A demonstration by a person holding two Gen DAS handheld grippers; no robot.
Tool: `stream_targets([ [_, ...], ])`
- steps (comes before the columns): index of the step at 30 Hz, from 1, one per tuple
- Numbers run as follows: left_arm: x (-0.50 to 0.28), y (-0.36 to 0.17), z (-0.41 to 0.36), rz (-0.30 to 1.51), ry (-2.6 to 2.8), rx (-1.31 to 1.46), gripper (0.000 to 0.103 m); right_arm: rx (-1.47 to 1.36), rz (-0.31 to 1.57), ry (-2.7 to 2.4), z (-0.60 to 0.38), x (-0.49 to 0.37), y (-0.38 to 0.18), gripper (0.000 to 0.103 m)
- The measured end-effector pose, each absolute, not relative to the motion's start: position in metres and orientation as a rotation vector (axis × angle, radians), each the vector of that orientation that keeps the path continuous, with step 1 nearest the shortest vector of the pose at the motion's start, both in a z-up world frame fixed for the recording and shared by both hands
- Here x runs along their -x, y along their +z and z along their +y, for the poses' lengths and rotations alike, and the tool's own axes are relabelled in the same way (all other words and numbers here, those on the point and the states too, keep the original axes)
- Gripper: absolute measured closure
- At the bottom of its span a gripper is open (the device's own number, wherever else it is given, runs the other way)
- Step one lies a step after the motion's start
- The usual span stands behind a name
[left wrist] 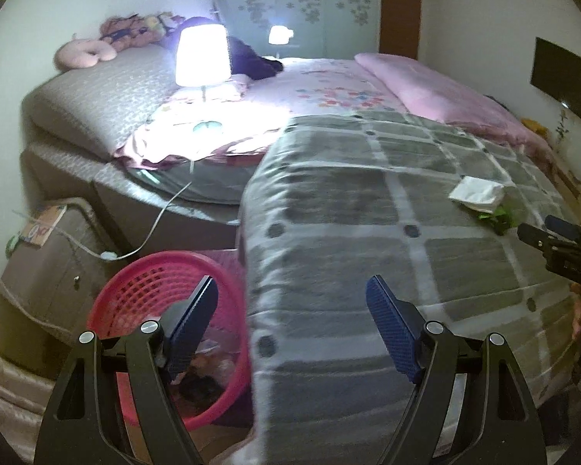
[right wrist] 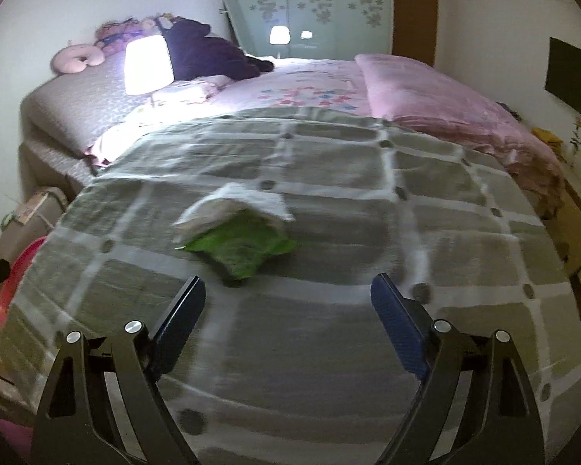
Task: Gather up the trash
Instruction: 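Move both tools back to the blanket toward the tissue and green snack bag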
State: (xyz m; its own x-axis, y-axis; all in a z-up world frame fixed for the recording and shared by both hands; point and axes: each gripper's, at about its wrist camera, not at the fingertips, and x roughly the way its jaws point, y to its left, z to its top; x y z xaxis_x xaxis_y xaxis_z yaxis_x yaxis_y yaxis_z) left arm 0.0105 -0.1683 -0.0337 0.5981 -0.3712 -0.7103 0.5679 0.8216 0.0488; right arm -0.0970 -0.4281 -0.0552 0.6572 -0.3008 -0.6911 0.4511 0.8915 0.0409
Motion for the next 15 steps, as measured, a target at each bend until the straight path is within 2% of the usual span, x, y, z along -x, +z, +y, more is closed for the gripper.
stream_targets([
  [15,0.004,-0.033,-0.274,0.747,-0.772,-0.365,0.027,-0.308,0.779,-0.466,-0.479,0.107,-0.068,0.017],
])
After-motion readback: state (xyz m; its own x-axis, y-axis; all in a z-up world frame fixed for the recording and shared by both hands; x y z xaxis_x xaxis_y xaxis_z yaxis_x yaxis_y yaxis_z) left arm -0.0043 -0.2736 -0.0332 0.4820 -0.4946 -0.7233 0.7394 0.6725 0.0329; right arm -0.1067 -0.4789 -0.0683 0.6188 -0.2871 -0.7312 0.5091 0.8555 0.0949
